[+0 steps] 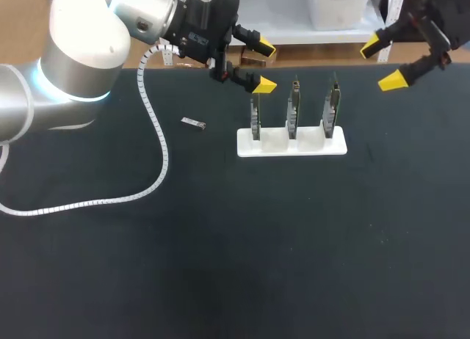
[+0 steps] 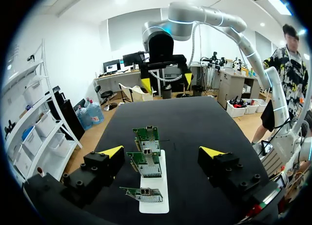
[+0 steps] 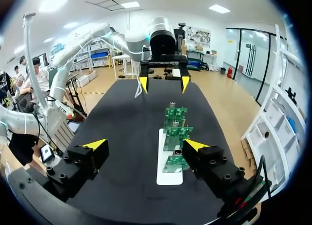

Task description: Pick up the optical module with the left hand, and insert it into the network port with the right hand.

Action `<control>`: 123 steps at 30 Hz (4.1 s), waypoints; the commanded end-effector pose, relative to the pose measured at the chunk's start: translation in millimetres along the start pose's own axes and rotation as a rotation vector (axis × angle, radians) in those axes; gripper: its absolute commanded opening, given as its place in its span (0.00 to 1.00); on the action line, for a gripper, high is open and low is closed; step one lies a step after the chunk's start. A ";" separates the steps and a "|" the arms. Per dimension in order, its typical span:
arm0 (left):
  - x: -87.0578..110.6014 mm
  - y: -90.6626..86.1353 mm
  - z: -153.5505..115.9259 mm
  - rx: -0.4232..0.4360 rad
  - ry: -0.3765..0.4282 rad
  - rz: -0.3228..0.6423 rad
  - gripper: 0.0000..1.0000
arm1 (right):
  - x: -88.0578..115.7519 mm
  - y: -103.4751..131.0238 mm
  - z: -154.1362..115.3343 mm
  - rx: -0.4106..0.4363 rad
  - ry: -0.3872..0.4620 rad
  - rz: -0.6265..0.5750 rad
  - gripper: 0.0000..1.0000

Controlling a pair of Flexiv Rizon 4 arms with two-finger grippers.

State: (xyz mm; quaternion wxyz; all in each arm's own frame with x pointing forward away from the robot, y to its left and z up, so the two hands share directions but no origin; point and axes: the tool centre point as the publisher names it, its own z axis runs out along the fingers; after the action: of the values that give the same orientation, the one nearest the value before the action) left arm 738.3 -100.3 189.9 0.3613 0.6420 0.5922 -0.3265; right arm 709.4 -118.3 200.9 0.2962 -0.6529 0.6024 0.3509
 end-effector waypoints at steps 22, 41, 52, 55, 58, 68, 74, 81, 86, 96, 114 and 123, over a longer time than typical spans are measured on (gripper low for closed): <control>-0.7 1.3 0.6 0.003 0.005 -0.002 1.00 | 5.1 4.3 -3.0 -0.007 0.004 0.029 1.00; 18.3 10.8 -43.2 -0.047 0.161 -0.018 1.00 | 5.1 4.3 -3.0 -0.007 0.004 0.029 1.00; 71.7 0.2 -39.0 0.083 0.380 0.045 1.00 | 5.1 4.3 -3.0 -0.007 0.004 0.029 1.00; 96.2 8.4 -41.9 0.065 0.410 0.002 1.00 | 5.1 4.3 -3.0 -0.007 0.004 0.029 1.00; 116.0 14.1 -48.7 0.057 0.463 -0.012 1.00 | 5.1 4.3 -3.0 -0.007 0.004 0.029 1.00; 154.4 18.6 -66.2 0.074 0.507 -0.024 1.00 | 5.1 4.3 -3.0 -0.007 0.004 0.029 1.00; 158.8 15.1 -79.1 0.125 0.501 0.039 1.00 | 5.1 4.3 -3.0 -0.007 0.004 0.029 1.00; 173.6 4.7 -82.9 0.214 0.631 0.041 1.00 | 5.1 4.3 -3.0 -0.007 0.004 0.029 1.00; 176.3 -3.9 -79.7 0.245 0.583 0.008 1.00 | 5.1 4.3 -3.0 -0.007 0.004 0.029 1.00; 176.3 -3.9 -79.7 0.245 0.583 0.008 1.00 | 5.1 4.3 -3.0 -0.007 0.004 0.029 1.00; 160.6 -1.1 -60.3 0.259 0.907 0.162 1.00 | 5.1 4.3 -3.0 -0.007 0.004 0.029 1.00; 180.2 13.5 -64.2 0.211 1.038 0.161 1.00 | 5.1 4.3 -3.0 -0.007 0.004 0.029 1.00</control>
State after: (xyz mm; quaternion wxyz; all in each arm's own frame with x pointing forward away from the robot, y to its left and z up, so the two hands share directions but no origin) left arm 759.2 54.9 73.7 0.0134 0.7931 0.6084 -0.0254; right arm 706.6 -124.1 198.7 0.2870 -0.6459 0.6109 0.3567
